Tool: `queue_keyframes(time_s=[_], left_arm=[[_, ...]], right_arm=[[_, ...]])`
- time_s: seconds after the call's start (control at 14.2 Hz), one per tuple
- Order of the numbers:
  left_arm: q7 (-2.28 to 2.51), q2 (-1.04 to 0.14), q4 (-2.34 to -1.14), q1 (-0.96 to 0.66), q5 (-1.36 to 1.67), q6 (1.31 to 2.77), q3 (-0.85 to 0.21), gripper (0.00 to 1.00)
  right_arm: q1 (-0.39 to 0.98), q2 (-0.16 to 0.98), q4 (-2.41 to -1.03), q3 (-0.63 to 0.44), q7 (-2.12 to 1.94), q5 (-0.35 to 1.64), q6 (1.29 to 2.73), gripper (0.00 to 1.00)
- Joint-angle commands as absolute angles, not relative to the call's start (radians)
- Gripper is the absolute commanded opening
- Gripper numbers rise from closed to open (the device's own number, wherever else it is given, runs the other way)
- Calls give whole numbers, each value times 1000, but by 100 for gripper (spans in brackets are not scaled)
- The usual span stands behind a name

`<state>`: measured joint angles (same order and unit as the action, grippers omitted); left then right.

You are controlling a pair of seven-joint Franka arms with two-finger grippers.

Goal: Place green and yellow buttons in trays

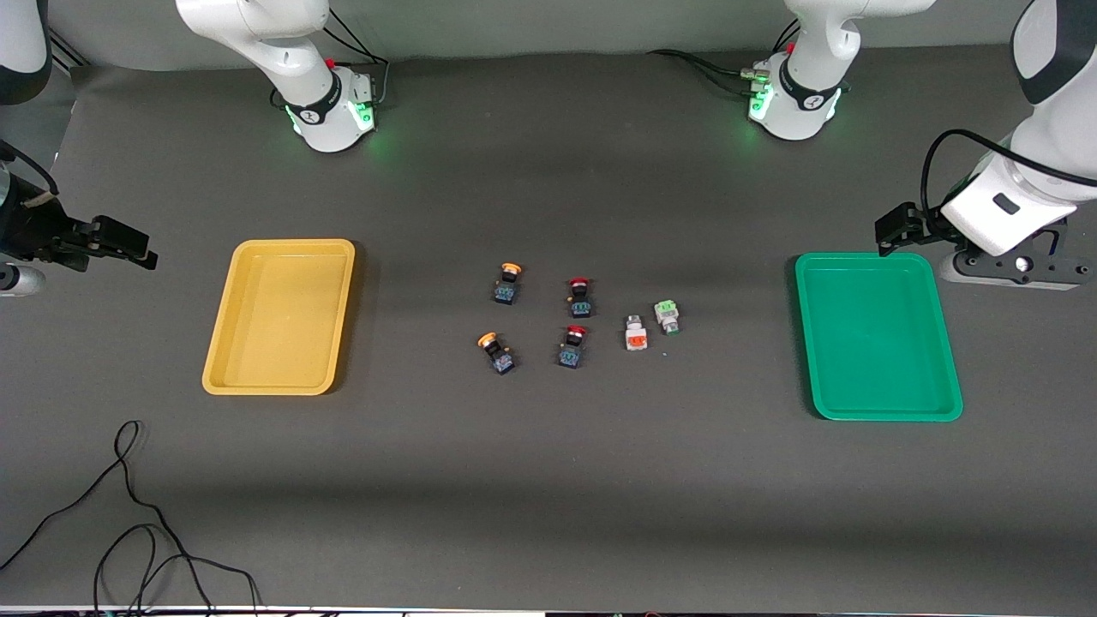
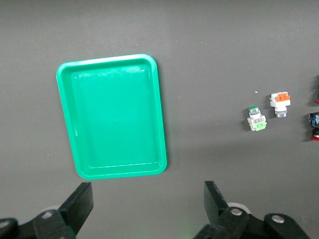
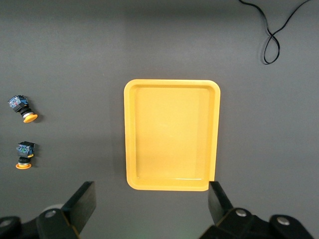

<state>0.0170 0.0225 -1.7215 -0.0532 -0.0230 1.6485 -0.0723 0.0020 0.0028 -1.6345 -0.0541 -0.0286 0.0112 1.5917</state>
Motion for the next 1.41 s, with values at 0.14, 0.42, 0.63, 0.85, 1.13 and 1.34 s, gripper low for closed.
queue_keyframes(time_s=[0.14,0.42,0.63,0.85,1.13,1.34], left_arm=[[43,6,-1681,-64,-22,1620,-84,99],[219,-18,-1675,-97,-18,1614,-141,99],[362,-76,-1651,-97,-17,1626,-244,99],[383,-149,-1670,-115,-17,1690,-278,99],[459,-273,-1727,-153,-17,1854,-278,99],[514,-333,-1854,-185,-17,2058,-278,99]], right_arm=[[43,-9,-1661,-43,-12,43,1591,100],[229,-21,-1716,-43,194,54,1641,100],[432,-21,-1802,-44,448,54,1768,100],[651,9,-1838,-44,822,41,1860,100],[813,55,-1839,-44,1100,-4,1902,100],[819,43,-1964,-44,1100,-28,2020,100]])
